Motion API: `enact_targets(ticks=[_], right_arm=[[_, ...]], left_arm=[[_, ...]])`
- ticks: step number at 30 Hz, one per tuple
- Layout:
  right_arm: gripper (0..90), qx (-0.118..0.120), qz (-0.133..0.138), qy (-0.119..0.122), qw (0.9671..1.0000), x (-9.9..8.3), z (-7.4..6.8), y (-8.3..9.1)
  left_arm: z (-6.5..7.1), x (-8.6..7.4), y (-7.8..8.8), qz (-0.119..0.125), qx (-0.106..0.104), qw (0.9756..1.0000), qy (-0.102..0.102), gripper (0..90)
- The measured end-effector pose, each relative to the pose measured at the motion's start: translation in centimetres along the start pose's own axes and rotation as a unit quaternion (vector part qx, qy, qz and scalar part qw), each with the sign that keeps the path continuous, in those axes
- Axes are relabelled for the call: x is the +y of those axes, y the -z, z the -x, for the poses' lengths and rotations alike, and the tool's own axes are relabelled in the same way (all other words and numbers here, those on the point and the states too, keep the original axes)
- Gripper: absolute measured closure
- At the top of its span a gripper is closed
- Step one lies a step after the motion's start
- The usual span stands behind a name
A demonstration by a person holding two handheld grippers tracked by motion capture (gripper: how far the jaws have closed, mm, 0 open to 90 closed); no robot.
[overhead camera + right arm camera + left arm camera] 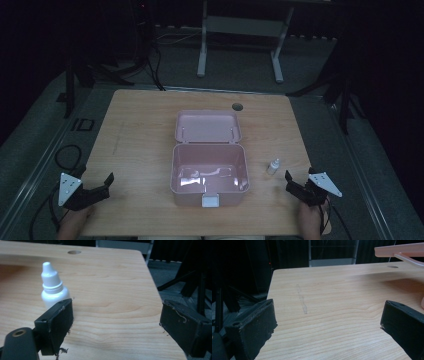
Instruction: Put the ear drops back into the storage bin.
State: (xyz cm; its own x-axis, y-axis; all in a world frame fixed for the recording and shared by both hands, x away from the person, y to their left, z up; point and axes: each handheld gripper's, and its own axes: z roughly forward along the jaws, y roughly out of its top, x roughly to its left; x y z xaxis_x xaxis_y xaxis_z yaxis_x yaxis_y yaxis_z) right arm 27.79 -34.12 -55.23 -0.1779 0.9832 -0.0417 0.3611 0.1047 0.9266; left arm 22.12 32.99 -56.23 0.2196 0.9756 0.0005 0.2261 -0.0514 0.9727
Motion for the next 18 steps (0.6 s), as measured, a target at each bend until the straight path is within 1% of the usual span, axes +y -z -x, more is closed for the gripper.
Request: enact_targets(ticks=[2,5,6,7,8,11,13,14,15,16,17,18], right_arm=[[11.4,0.003,-0.004,0.002,1.0,0.03,-0.03,-0.11],[11.5,0.003,-0.003,0.006,1.0,0.07,-0.11,-0.17],[12.9,0.004,-0.005,0.007,1.0,0.1,-0.2,-0.2],[12.9,0.002,-0.006,0.012,0.9999,0.12,-0.29,-0.26],[12.9,0.007,-0.007,0.021,0.9997,0.21,-0.46,-0.28],[12.9,0.009,-0.007,0.022,0.9997,0.31,-0.51,-0.29],[12.9,0.023,-0.012,0.023,0.9994,0.54,-0.45,-0.28],[12.8,0.037,-0.022,0.024,0.9988,0.61,-0.28,-0.35],[12.8,0.037,-0.022,0.024,0.9988,0.61,-0.28,-0.35],[12.8,0.042,-0.043,0.011,0.9981,0.57,-0.07,-0.51],[12.8,0.052,-0.059,0.004,0.9969,0.61,0.05,-0.64],[12.8,0.052,-0.059,0.004,0.9969,0.61,0.05,-0.64]], left_arm=[[0.01,0.0,0.0,0.0,0.0,1.0,0.0,0.4],[0.0,0.01,-0.01,-0.001,0.0,1.0,0.0,0.3],[0.0,0.01,-0.02,-0.001,0.001,1.0,0.0,0.3],[0.01,0.01,-0.02,-0.001,0.0,1.0,0.0,0.3],[0.01,0.0,-0.01,-0.001,0.001,1.0,0.0,0.4],[0.01,0.01,-0.01,-0.001,0.001,1.0,0.001,0.4],[0.0,0.01,-0.01,-0.001,0.001,1.0,0.001,0.3],[-0.01,0.01,-0.01,-0.001,0.001,1.0,0.001,0.4],[-0.01,0.01,-0.01,-0.001,0.0,1.0,0.001,0.4],[-0.02,0.01,-0.02,-0.002,0.0,1.0,0.002,0.4],[-0.03,0.02,-0.02,-0.002,0.0,1.0,0.002,0.4],[-0.05,0.02,-0.03,-0.002,0.0,1.0,0.002,0.4]])
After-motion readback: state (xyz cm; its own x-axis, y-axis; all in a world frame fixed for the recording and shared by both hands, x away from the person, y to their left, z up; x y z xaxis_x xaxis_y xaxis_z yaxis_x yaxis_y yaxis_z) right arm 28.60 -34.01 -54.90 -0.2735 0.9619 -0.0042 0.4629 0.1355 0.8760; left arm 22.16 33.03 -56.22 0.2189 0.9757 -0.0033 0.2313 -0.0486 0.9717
